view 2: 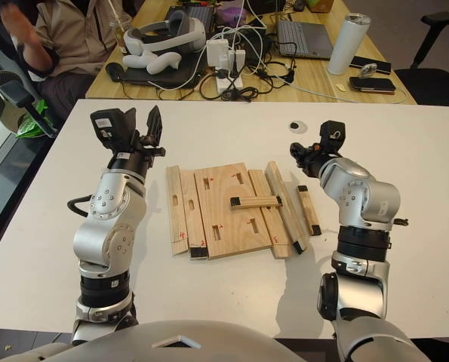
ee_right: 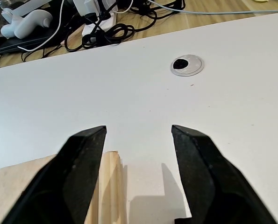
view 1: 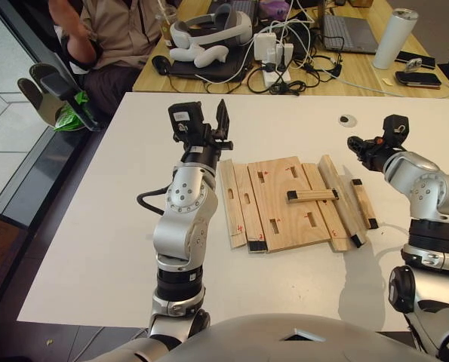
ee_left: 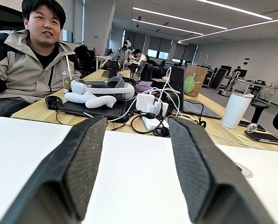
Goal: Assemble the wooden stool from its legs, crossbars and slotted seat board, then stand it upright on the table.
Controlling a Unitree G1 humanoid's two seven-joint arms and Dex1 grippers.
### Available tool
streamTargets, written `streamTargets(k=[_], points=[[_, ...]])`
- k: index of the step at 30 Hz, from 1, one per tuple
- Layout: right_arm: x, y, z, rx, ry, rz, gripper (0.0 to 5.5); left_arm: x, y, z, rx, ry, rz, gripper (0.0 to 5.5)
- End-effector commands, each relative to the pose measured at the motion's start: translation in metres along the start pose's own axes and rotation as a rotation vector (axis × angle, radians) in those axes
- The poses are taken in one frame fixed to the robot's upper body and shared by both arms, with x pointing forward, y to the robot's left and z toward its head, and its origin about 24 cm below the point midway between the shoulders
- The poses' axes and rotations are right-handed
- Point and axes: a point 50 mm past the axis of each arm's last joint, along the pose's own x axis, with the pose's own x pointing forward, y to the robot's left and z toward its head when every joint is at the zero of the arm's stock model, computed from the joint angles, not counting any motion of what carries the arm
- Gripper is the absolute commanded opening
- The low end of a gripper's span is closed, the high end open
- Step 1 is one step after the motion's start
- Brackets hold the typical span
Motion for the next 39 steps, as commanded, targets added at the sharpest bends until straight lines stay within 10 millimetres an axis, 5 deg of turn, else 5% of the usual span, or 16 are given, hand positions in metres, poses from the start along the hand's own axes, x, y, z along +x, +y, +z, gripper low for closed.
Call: streamTargets(k=[1, 12, 20, 31, 39], points=[[-0.001, 0.002, 0.003, 0.039, -0.028, 0.047, 2.6, -0.002, -0.002, -0.002, -0.008, 0.004, 0.021, 2.43], [0.016, 0.013, 0.018, 0.071, 0.264, 0.311, 2.6, -0.007, 0.005, 0.002, -0.001, -0.007, 0.128, 2.43], [0.041, 0.02, 0.034, 0.027, 0.365, 0.226, 2.6, 0.0, 0.005, 0.009, -0.008, -0.021, 0.154, 2.43], [0.058, 0.045, 0.016, -0.048, 0.491, 0.218, 2.32, -0.004, 0.005, 0.018, 0.016, -0.05, 0.17, 2.43], [0.059, 0.036, 0.01, -0.133, 0.516, 0.184, 2.69, -0.009, 0.003, 0.017, 0.012, -0.047, 0.181, 2.43]])
